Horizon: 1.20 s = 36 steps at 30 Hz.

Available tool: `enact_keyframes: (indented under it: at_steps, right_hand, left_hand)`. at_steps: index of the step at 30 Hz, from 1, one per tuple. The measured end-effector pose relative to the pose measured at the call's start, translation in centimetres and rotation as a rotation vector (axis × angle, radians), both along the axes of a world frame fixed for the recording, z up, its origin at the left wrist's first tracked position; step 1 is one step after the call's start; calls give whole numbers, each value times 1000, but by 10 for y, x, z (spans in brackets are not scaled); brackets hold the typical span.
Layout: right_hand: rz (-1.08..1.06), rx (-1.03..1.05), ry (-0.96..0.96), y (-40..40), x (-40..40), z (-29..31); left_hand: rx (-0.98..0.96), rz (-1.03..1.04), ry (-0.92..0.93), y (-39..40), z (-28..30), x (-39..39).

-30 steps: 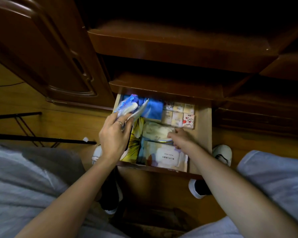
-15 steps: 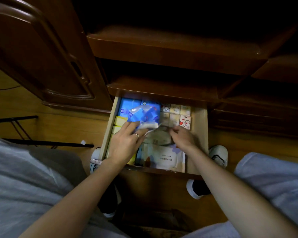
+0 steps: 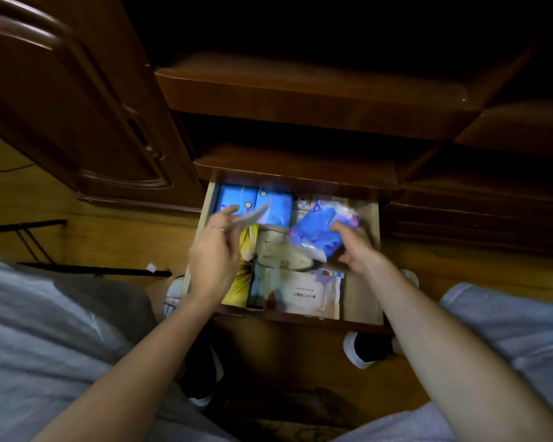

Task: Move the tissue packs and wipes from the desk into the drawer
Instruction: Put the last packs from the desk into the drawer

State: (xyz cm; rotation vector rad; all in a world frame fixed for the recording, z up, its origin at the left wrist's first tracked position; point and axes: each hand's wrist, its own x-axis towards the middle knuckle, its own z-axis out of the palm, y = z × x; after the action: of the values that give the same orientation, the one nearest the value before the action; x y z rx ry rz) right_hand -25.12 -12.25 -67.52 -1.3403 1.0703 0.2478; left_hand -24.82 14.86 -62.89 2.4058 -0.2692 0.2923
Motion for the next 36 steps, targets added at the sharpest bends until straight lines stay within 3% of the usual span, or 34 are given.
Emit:
enact_keyframes:
  at_steps: [2, 5, 11, 16, 20, 25, 28, 32, 36]
  right_hand:
    - [-96, 191, 37, 20, -2, -1]
    - [-143, 355, 128, 63, -10, -11]
    - [263, 191, 329, 92, -21, -30]
    - [33, 350, 225, 83, -18, -41]
    - [-30, 530, 210, 111, -14, -44]
    - [280, 446, 370, 100, -24, -39]
    - [457, 482, 358, 83, -29, -27]
    - [737, 246, 321, 64, -23, -2]
    - [536, -446, 101, 32, -17, 2]
  left_hand:
    - [-99, 183, 81, 10, 3, 8]
    - [-118, 236, 99, 16, 0, 7]
    - [-97, 114, 86, 13, -4, 1]
    - [-116, 97, 86, 7, -1, 4]
    - [-122, 85, 83, 3, 0, 4]
    - [-103, 72, 75, 4, 0, 3]
    - [-98, 86, 90, 6, -2, 3]
    - [-120, 75, 86, 1, -2, 4]
    - [-128, 17, 74, -11, -2, 2]
